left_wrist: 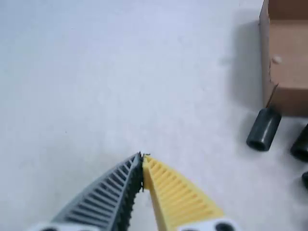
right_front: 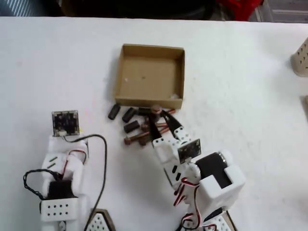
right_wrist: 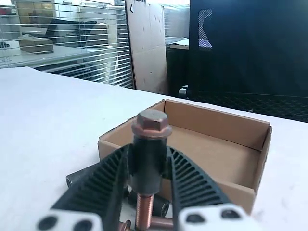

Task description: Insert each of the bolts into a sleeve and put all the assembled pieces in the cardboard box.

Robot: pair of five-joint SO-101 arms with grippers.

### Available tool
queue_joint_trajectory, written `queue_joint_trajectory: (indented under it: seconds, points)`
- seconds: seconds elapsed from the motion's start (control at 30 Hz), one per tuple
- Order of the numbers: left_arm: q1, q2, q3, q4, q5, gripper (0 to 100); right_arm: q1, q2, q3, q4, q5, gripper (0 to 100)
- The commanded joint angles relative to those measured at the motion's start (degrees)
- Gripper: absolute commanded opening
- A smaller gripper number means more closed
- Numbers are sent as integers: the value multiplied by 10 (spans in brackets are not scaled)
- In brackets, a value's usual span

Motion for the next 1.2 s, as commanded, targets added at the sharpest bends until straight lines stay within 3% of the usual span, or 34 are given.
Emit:
queue_joint_trajectory:
  seconds: [0.0,0.1,0.4,0.6,0.87,1.17]
  points:
    - [-11,-6,3,52,-91,23,7,-8,5,-8,-1,16]
    - [-9,-13,0,92,-142,23,7,-8,5,-8,-1,16]
    - [-8,-49,2,207,-147,23,7,-8,5,-8,61,16]
    - [-9,-55,2,219,-147,24,35,-39,9,4,62,16]
    - [-11,-55,3,219,-147,24,77,-244,8,273,60,16]
    - [-11,-55,3,219,-147,24,107,-553,-42,691,60,16]
